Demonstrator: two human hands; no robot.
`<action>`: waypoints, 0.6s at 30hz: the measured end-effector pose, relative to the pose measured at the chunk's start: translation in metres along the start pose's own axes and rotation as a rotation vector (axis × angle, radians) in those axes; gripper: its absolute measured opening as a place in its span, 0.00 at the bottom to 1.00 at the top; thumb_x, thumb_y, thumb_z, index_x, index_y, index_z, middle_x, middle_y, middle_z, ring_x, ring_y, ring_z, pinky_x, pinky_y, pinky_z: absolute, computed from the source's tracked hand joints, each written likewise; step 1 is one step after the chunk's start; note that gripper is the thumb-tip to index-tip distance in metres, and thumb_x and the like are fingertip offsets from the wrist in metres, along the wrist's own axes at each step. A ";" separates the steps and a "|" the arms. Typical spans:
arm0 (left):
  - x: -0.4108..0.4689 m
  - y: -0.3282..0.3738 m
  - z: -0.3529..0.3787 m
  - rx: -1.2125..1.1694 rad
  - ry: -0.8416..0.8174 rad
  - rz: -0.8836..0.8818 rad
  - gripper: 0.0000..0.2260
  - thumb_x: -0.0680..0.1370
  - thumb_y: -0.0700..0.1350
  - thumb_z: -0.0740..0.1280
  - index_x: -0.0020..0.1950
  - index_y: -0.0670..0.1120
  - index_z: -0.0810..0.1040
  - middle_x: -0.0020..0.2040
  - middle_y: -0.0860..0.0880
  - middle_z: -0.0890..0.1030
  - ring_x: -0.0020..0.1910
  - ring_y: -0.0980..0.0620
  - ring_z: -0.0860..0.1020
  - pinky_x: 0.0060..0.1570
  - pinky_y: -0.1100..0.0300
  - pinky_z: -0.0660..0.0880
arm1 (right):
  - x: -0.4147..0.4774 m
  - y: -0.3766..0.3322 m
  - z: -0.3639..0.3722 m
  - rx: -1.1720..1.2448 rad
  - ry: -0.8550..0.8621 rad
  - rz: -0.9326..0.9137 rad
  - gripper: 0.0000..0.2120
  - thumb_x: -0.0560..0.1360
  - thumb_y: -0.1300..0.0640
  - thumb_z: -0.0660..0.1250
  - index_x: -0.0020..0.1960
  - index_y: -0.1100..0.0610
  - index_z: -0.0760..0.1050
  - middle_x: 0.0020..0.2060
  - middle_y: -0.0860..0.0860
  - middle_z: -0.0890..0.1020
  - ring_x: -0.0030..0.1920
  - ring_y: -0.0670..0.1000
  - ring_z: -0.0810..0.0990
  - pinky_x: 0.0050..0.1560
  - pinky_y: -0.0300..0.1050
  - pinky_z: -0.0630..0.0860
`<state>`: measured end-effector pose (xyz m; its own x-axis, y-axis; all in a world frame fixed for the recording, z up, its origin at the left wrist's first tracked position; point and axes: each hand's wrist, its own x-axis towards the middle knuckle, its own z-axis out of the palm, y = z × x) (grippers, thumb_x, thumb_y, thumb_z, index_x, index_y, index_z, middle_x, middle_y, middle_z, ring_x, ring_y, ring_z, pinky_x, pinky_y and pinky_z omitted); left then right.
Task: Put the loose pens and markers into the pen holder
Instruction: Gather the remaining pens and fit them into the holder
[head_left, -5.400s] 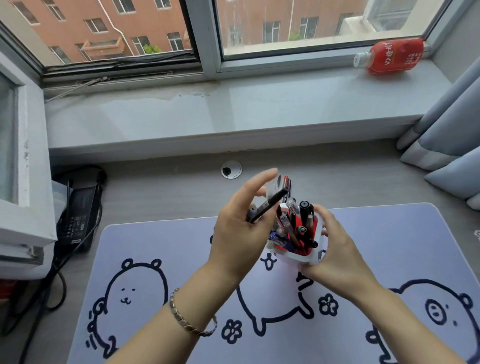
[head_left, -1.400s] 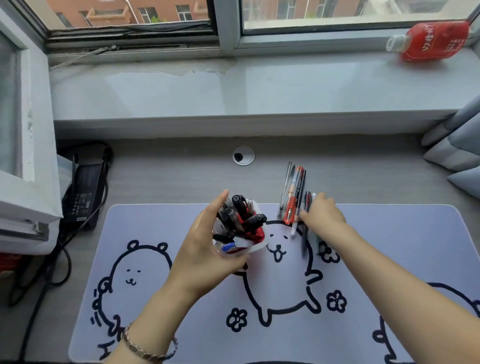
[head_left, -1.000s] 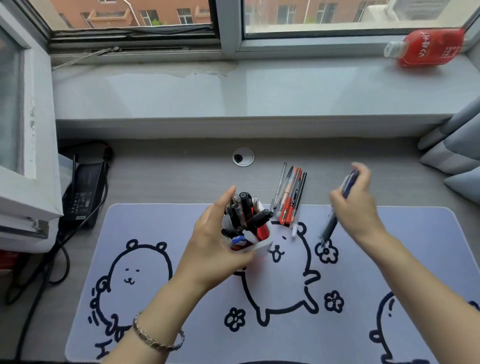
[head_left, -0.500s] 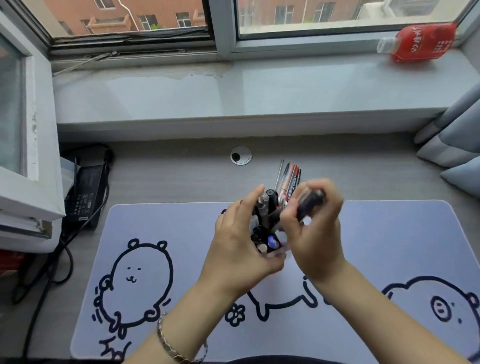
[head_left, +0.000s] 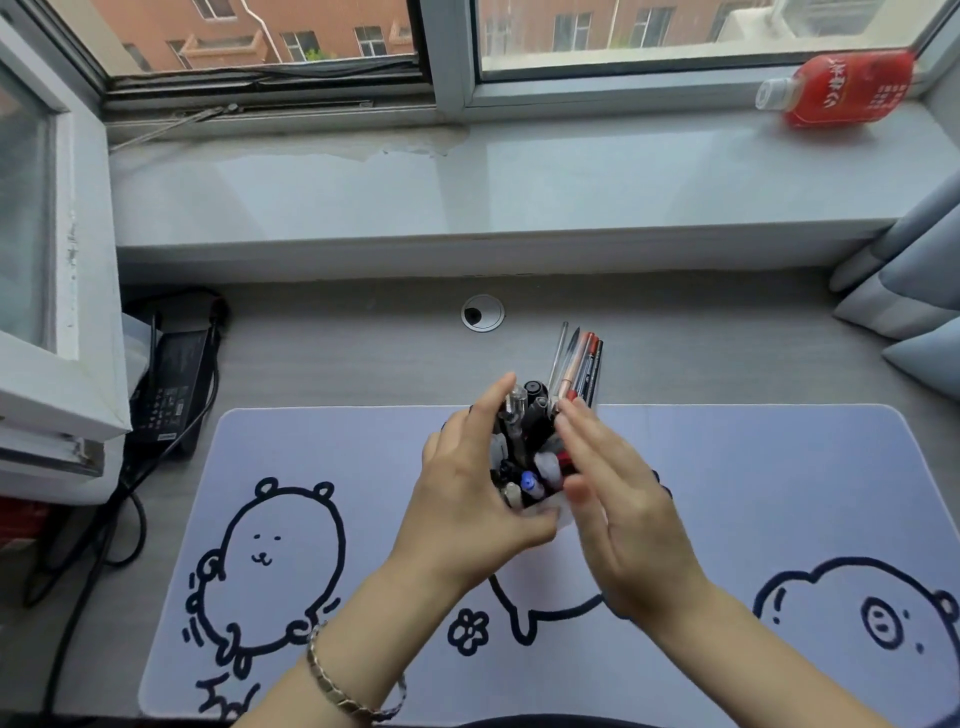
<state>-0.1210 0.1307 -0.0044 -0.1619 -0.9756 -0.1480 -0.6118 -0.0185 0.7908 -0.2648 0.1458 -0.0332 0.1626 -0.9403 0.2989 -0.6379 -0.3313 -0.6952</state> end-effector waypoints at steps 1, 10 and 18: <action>0.000 -0.001 -0.002 0.017 0.000 0.017 0.42 0.58 0.56 0.72 0.67 0.66 0.55 0.58 0.60 0.70 0.58 0.55 0.67 0.55 0.71 0.66 | -0.004 -0.001 0.002 -0.052 -0.056 -0.027 0.29 0.79 0.43 0.44 0.69 0.63 0.62 0.70 0.54 0.64 0.72 0.49 0.58 0.72 0.44 0.56; 0.012 -0.010 -0.014 -0.064 0.113 -0.035 0.42 0.56 0.55 0.71 0.67 0.68 0.57 0.57 0.67 0.68 0.62 0.51 0.70 0.61 0.55 0.71 | 0.045 0.021 -0.008 0.326 -0.011 0.162 0.20 0.77 0.42 0.53 0.65 0.48 0.67 0.61 0.49 0.75 0.61 0.38 0.71 0.63 0.36 0.69; 0.011 -0.033 -0.029 -0.079 0.116 -0.121 0.43 0.56 0.53 0.74 0.64 0.74 0.55 0.56 0.70 0.65 0.65 0.51 0.68 0.62 0.54 0.69 | 0.073 0.118 -0.003 -0.345 -0.367 0.018 0.15 0.69 0.73 0.63 0.51 0.60 0.79 0.50 0.57 0.81 0.49 0.58 0.79 0.48 0.56 0.79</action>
<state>-0.0796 0.1139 -0.0150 0.0024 -0.9839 -0.1787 -0.5579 -0.1496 0.8163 -0.3300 0.0384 -0.0913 0.3637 -0.9315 -0.0044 -0.8447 -0.3279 -0.4230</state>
